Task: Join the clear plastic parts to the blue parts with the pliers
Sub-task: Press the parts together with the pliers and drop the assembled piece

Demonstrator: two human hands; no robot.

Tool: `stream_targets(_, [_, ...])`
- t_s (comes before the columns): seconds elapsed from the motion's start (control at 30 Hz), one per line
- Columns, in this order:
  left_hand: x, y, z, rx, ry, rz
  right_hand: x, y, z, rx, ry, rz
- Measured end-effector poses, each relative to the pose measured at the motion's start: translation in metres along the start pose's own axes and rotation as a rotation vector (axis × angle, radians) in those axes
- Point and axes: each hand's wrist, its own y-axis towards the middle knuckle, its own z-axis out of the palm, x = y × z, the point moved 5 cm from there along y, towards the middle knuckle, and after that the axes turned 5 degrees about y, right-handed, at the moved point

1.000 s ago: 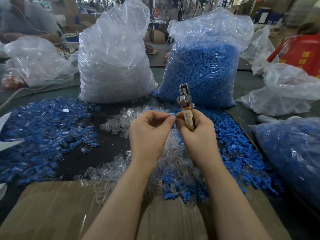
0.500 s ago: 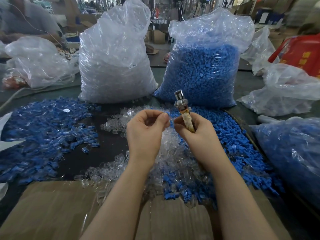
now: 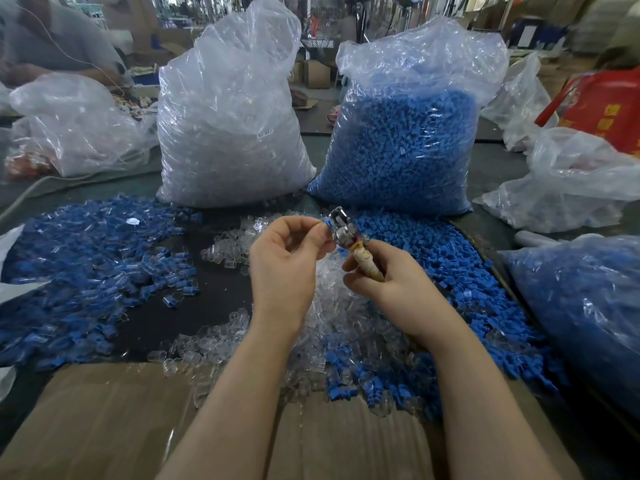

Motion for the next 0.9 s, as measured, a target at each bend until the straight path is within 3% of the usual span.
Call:
stream_targets(0.67, [-0.005, 0.0, 0.002, 0.045, -0.045, -0.01, -0.007, 0.002, 0.003, -0.023, -0.133, -0.039])
stream_targets(0.83, [0.005, 0.003, -0.004, 0.072, -0.105, -0.157, -0.008, 0.003, 0.001, -0.04, -0.159, -0.034])
stream_targets(0.9, [0.015, 0.01, -0.019, -0.031, -0.213, -0.285, -0.01, 0.004, -0.005, -0.098, -0.174, -0.024])
